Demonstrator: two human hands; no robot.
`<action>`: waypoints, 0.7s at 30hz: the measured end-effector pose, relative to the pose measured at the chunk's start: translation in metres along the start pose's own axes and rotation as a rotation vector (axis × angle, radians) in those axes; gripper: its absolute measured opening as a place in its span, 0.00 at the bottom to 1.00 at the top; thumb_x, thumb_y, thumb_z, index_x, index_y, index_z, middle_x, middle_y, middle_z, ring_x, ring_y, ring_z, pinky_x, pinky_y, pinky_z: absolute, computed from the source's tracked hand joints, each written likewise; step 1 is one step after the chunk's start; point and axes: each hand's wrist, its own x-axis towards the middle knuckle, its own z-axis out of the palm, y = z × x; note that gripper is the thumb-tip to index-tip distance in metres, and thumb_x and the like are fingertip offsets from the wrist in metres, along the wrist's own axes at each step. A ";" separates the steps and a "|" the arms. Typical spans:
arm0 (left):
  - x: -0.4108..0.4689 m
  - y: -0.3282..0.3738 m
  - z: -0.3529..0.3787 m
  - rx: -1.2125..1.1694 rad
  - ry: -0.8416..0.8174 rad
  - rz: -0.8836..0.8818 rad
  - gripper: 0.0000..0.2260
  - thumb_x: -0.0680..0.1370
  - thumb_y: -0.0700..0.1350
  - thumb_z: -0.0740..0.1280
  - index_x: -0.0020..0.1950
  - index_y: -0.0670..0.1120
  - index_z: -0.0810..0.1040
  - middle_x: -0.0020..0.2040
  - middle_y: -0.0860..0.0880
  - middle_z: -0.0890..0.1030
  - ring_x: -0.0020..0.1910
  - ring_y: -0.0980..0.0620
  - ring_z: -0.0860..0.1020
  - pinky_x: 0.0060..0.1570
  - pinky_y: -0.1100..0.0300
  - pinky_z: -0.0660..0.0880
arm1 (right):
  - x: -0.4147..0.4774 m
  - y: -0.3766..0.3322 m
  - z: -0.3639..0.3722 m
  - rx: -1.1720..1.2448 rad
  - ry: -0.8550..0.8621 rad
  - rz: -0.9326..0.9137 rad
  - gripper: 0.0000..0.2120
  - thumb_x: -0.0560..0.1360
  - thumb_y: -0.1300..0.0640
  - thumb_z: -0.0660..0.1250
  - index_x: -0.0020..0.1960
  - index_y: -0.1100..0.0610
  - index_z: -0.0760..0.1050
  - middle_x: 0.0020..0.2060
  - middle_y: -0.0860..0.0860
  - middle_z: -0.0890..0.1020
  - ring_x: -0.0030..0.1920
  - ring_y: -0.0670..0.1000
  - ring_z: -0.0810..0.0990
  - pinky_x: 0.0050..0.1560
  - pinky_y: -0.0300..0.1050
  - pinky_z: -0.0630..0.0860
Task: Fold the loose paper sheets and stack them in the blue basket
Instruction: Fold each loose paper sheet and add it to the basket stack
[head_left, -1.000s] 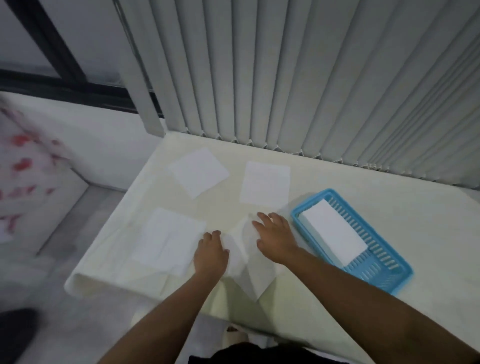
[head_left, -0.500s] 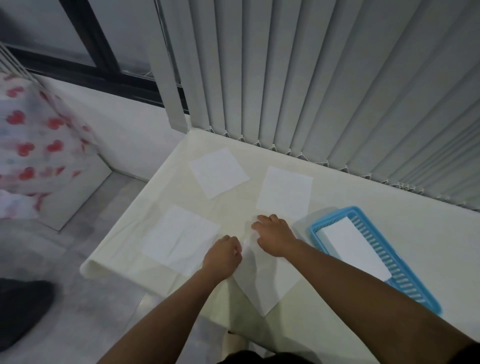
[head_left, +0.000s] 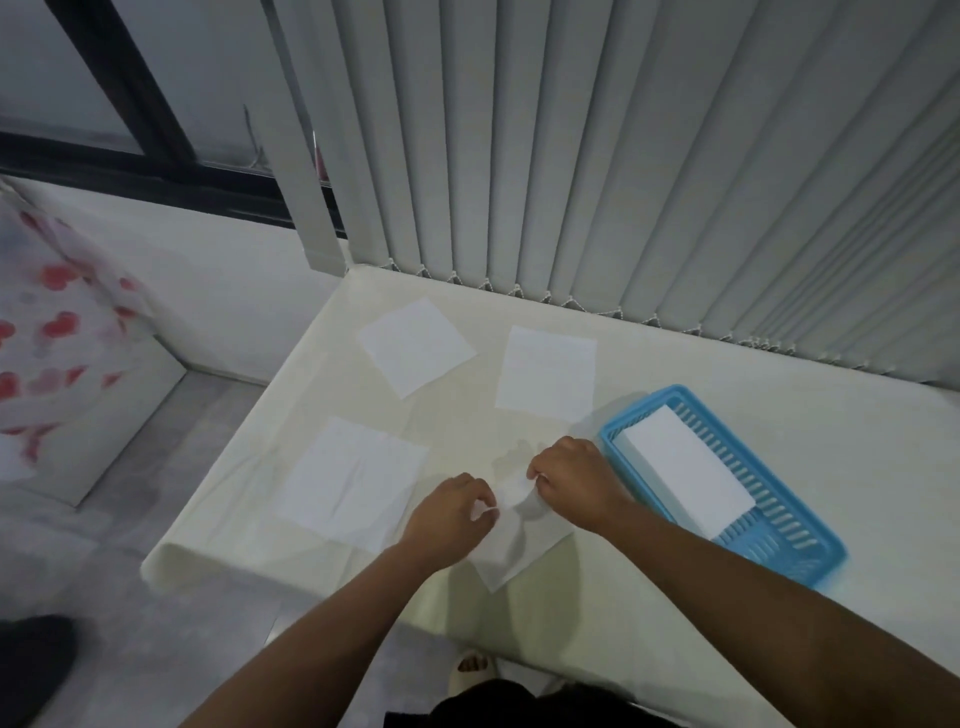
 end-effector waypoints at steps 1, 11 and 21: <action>-0.003 0.001 0.003 0.007 -0.020 0.011 0.10 0.76 0.54 0.64 0.50 0.50 0.78 0.51 0.52 0.79 0.51 0.52 0.76 0.51 0.58 0.74 | -0.008 0.001 0.004 -0.002 0.005 0.004 0.14 0.78 0.57 0.58 0.57 0.51 0.80 0.53 0.49 0.83 0.55 0.51 0.76 0.61 0.47 0.66; -0.012 0.006 0.015 -0.021 0.029 -0.066 0.11 0.80 0.50 0.58 0.57 0.49 0.76 0.55 0.50 0.79 0.56 0.50 0.76 0.54 0.55 0.74 | -0.072 0.011 0.054 -0.123 0.041 0.075 0.13 0.72 0.53 0.64 0.54 0.47 0.82 0.57 0.47 0.83 0.56 0.52 0.80 0.63 0.53 0.71; 0.019 0.022 0.021 -0.031 -0.200 -0.291 0.17 0.76 0.52 0.65 0.62 0.48 0.71 0.56 0.47 0.79 0.56 0.46 0.78 0.51 0.57 0.72 | -0.104 -0.004 0.069 -0.155 0.050 0.211 0.18 0.69 0.49 0.62 0.57 0.47 0.81 0.57 0.46 0.83 0.56 0.51 0.81 0.61 0.58 0.74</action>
